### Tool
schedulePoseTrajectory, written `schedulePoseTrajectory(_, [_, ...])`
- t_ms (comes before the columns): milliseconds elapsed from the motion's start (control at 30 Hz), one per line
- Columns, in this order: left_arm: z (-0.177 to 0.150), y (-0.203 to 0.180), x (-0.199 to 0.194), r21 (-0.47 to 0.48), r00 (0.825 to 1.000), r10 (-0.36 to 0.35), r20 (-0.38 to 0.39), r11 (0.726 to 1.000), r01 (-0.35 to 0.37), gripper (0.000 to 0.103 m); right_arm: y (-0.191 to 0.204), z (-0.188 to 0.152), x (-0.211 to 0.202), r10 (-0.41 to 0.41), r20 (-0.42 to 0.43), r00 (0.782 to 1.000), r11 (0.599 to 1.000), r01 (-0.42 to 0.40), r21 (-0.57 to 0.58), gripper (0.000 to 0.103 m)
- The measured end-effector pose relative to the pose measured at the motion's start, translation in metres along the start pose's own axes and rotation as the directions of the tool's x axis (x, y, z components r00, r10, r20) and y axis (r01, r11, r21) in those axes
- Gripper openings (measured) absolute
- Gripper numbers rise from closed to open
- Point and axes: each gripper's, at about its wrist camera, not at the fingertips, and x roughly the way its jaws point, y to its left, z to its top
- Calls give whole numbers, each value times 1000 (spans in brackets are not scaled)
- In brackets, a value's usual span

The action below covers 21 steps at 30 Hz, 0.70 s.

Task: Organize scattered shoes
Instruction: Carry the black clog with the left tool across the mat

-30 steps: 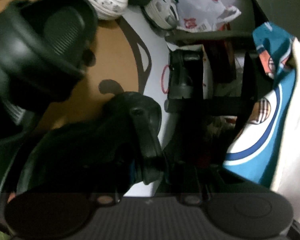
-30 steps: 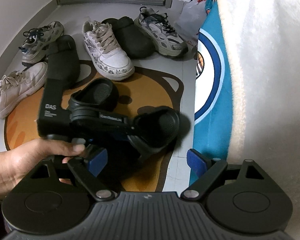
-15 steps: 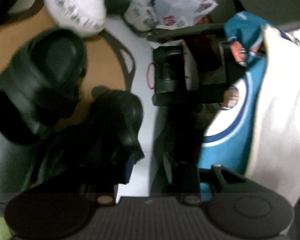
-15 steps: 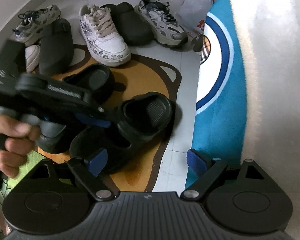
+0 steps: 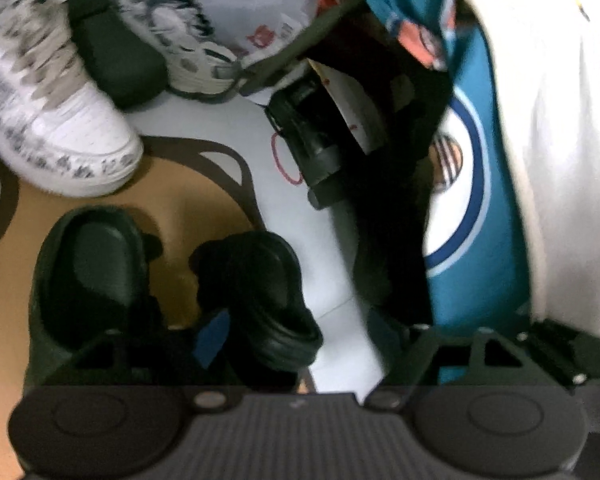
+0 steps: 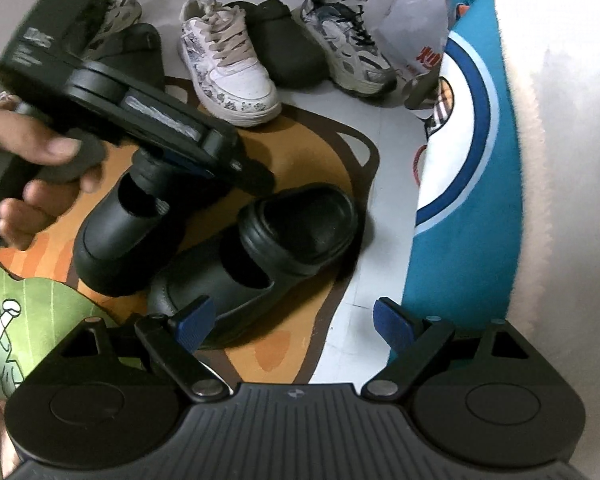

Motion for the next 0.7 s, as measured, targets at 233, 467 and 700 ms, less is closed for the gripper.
schedulePoseTrajectory(233, [1,-18,31,124,997,37,-67,992,-29,93,4,0,-3,16,7,1000,1000,-16,-4,90])
schedulePoseTrajectory(467, [8,-34,59,208,985,119,-128,974,-91,101,6,-5,3,20,-31,999,1000,-19,6,90])
schedulePoseTrajectory(700, [4,-37,79,262,968,193,-161,954,-147,102,10,-8,0,44,-36,998,999,-44,13,90])
